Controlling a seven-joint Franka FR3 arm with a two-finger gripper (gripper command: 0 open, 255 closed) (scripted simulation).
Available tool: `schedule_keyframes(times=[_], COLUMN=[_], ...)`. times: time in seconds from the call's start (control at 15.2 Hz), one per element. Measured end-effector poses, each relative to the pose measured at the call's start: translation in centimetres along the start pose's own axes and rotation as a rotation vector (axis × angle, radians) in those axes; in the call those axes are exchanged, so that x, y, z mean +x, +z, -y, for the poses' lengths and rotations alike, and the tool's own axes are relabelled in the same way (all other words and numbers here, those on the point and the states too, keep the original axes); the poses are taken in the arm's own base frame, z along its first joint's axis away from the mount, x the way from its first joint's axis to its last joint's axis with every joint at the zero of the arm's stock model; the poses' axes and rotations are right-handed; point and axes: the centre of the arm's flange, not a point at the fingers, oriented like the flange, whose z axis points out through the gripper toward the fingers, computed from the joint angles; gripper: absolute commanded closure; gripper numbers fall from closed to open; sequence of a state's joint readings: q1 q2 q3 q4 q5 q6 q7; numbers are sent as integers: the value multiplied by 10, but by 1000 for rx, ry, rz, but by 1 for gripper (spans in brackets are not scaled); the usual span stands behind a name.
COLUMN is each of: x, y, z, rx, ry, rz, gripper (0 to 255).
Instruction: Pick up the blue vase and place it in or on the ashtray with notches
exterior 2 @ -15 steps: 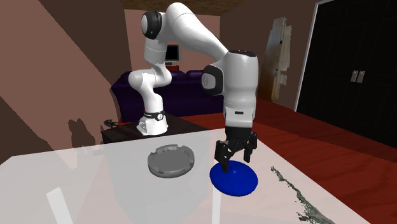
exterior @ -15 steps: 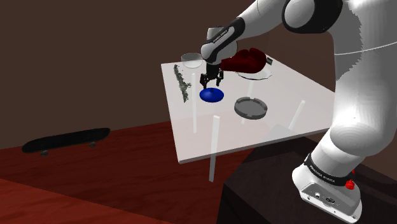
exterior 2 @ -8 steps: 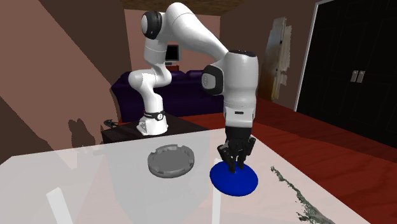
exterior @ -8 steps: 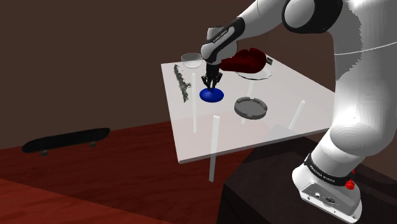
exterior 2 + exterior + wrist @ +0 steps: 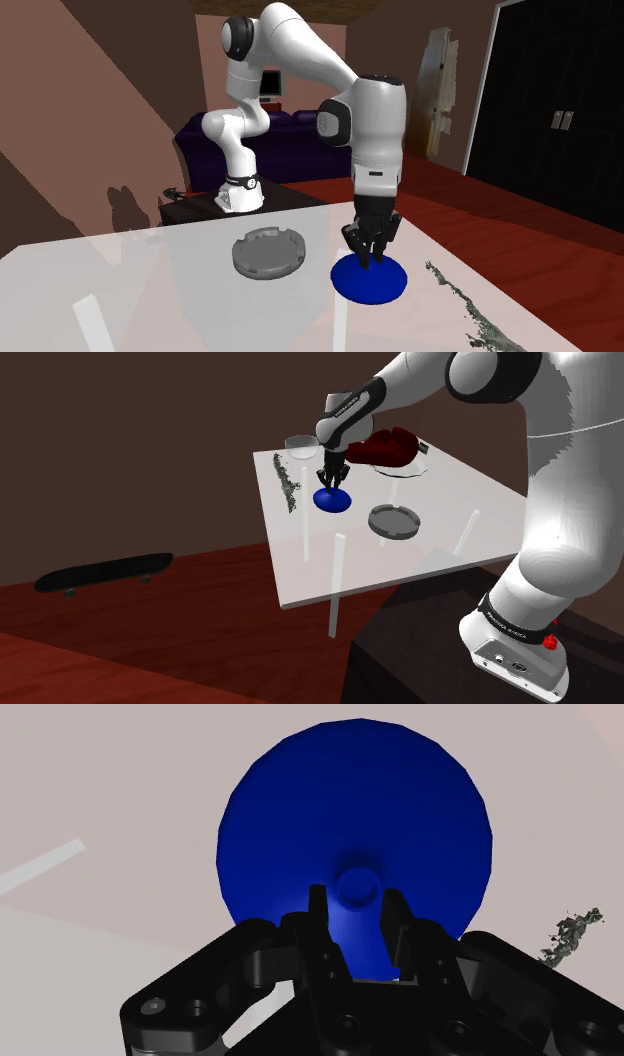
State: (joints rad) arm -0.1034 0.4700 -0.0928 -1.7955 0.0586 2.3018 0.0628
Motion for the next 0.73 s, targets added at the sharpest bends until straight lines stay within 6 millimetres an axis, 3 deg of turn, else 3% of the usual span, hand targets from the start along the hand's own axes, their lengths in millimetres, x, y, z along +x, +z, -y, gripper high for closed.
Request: schedule_keyframes(times=[0.73], x=[3], y=[-57], z=[0], rx=[0], ry=[0], rz=[0], gripper=[255])
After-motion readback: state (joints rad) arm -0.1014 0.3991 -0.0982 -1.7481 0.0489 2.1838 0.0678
